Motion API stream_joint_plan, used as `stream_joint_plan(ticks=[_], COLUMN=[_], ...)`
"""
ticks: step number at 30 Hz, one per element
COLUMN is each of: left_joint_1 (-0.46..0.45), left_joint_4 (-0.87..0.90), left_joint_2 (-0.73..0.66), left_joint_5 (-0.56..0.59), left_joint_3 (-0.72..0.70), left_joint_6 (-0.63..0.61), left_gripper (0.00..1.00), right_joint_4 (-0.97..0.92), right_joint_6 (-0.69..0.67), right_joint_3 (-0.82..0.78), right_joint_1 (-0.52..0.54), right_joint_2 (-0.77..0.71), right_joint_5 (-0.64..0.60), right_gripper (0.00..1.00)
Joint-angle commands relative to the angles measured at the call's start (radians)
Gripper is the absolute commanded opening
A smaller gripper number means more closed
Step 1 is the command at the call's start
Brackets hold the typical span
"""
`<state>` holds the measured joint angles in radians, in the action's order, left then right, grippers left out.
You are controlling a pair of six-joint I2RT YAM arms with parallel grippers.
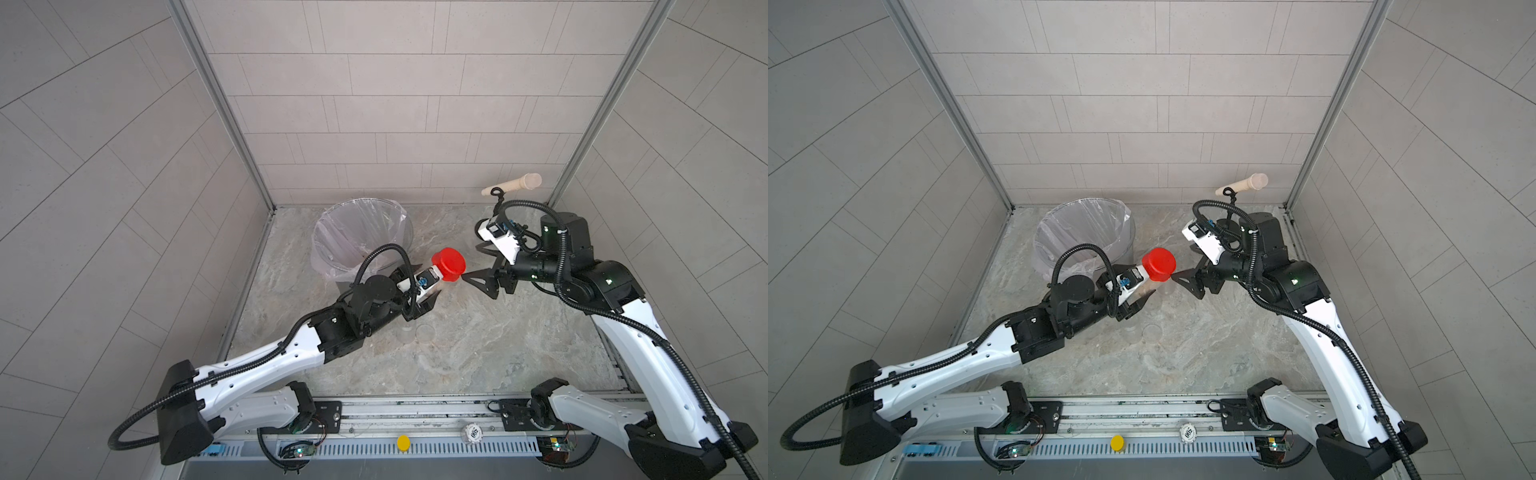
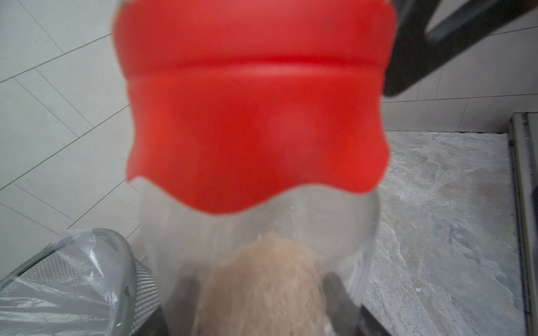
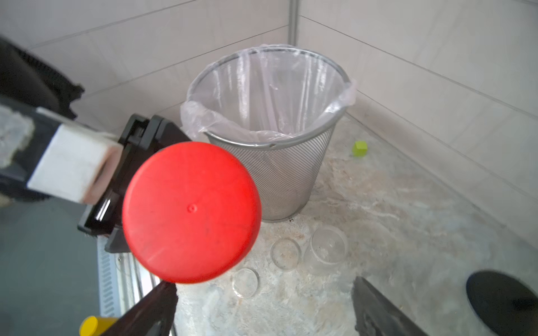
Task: Empty moldy rice from jars
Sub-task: Unscrew the lid from the jar.
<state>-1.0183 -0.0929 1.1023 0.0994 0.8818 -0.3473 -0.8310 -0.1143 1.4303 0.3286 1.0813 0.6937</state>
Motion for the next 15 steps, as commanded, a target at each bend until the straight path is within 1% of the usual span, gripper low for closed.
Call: stream_joint_plan(ticks=[1, 3, 5, 6, 7, 10, 15], left_joint_1=[-0.01, -0.01, -0.011, -0.01, -0.011, -0.01, -0.01], left_joint_4=[-0.021, -0.01, 0.003, 0.002, 0.004, 0.002, -0.004], left_joint_2=[0.0, 0.013, 0.027, 0.033, 0.039, 0.055, 0.083], left_joint_5=[-0.003, 0.005, 0.018, 0.024, 0.03, 0.039, 0.039], left_joint_3=[0.027, 0.032, 0.041, 0.043, 0.042, 0.042, 0.054], left_joint_6=[-0.068, -0.083, -0.099, -0.107, -0.112, -0.125, -0.137], left_gripper=[0.0, 0.0, 0.0, 0.0, 0.0, 0.0, 0.0], right_joint_4=[-0.02, -0.03, 0.01, 0.028, 0.016, -0.098, -0.169], right_joint_6=[0.373, 0.551, 0.715, 0.769, 0.812, 0.814, 0.82], right_joint_3=[0.1, 0.121, 0.1, 0.089, 0.092, 0.165, 0.189], right_joint_1=[-0.007, -0.007, -0.002, 0.003, 0.007, 0.012, 0.048], right_joint_2=[0.053, 0.077, 0.076, 0.071, 0.066, 0.078, 0.117], right_joint_5=[-0.034, -0.026, -0.001, -0.006, -0.042, -0.126, -0.16], right_gripper=[0.91, 0.88, 0.86, 0.86, 0.86, 0.88, 0.89])
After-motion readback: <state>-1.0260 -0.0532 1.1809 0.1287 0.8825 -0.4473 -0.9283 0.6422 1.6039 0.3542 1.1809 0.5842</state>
